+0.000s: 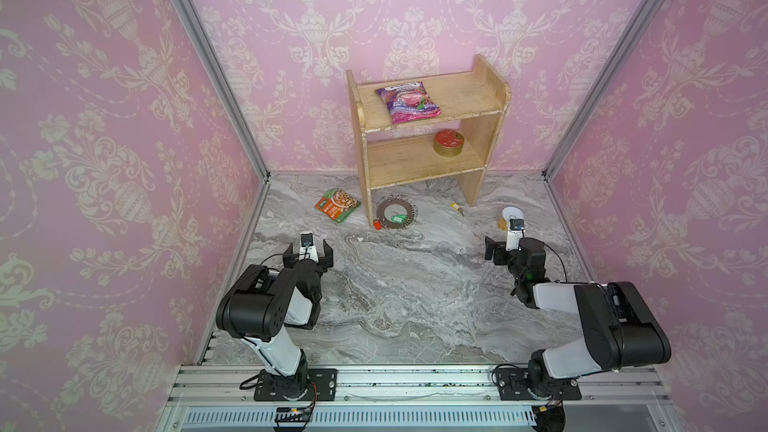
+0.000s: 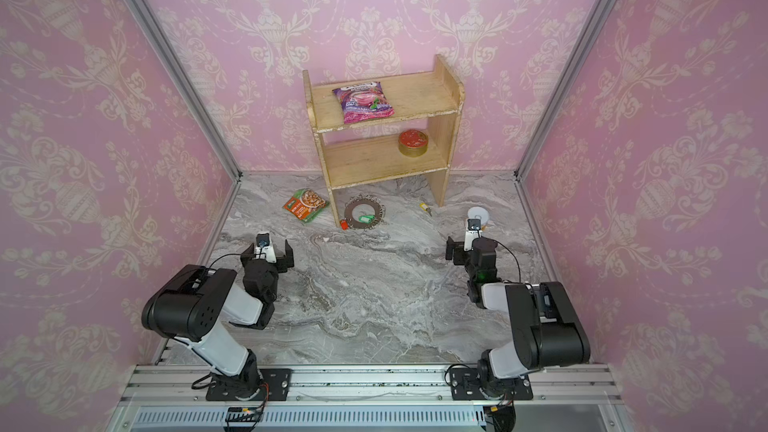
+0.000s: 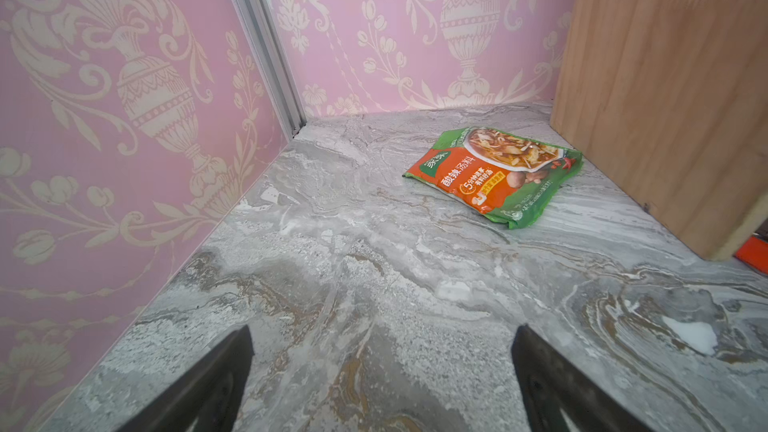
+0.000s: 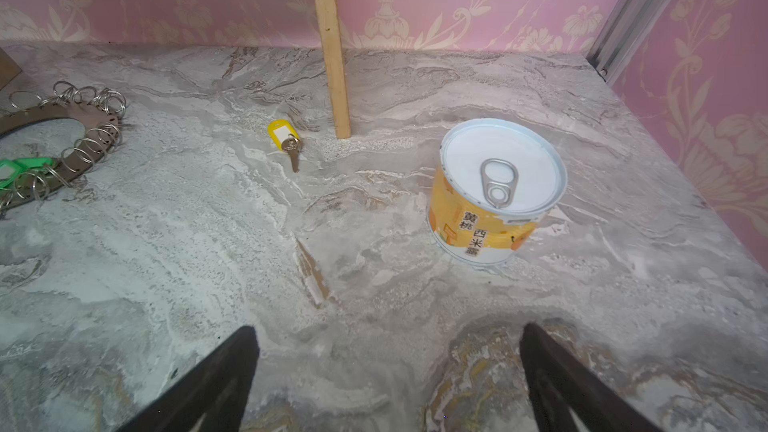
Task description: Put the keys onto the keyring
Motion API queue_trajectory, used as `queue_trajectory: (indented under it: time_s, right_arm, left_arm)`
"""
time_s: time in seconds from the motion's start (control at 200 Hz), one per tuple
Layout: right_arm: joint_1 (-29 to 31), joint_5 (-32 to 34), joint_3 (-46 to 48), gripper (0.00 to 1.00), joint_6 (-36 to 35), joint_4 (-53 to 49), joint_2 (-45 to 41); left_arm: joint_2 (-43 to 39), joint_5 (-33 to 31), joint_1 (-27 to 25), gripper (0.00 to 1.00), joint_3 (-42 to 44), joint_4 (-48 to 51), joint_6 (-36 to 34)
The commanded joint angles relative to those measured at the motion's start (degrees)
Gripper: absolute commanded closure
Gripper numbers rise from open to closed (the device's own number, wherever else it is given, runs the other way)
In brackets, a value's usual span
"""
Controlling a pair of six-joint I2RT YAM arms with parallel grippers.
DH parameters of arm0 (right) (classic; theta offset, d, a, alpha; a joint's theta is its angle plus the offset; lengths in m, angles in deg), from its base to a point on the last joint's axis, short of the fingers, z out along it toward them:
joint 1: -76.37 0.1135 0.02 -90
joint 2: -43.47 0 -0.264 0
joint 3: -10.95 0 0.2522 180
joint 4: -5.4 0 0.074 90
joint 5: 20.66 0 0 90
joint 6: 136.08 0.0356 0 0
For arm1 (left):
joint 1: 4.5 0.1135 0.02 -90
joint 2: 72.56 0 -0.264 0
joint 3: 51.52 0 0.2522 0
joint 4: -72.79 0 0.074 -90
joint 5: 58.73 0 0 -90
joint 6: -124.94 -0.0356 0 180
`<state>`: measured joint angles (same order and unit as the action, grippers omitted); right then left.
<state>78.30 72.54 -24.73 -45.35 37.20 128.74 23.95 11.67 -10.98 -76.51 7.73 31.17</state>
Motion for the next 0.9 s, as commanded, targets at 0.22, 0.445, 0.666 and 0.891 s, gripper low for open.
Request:
queue_trajectory:
  time_s: [0.22, 0.445, 0.666, 0.891]
  right_arm:
    - [-0.5, -0.8, -1.2, 0.00, 1.1, -0.6, 0.7]
    - [-0.5, -0.8, -1.2, 0.00, 1.1, -0.5, 0.6]
    - [-0.5, -0.8, -1.3, 0.00, 1.1, -0.5, 0.6]
    - [-0.5, -0.8, -1.3, 0.00, 1.1, -0.6, 0.6]
  left_arm:
    - [0.5, 1.0, 0.6, 0.01, -1.3, 0.5, -0.4]
    - [0.3, 1.0, 0.9, 0.01, -1.9, 2.0, -0.2]
    - [-0.7, 1.6, 1.6, 0.01, -3.4, 6.3, 0.6]
    - [-0.8, 1.9, 1.7, 0.01, -3.7, 6.9, 0.8]
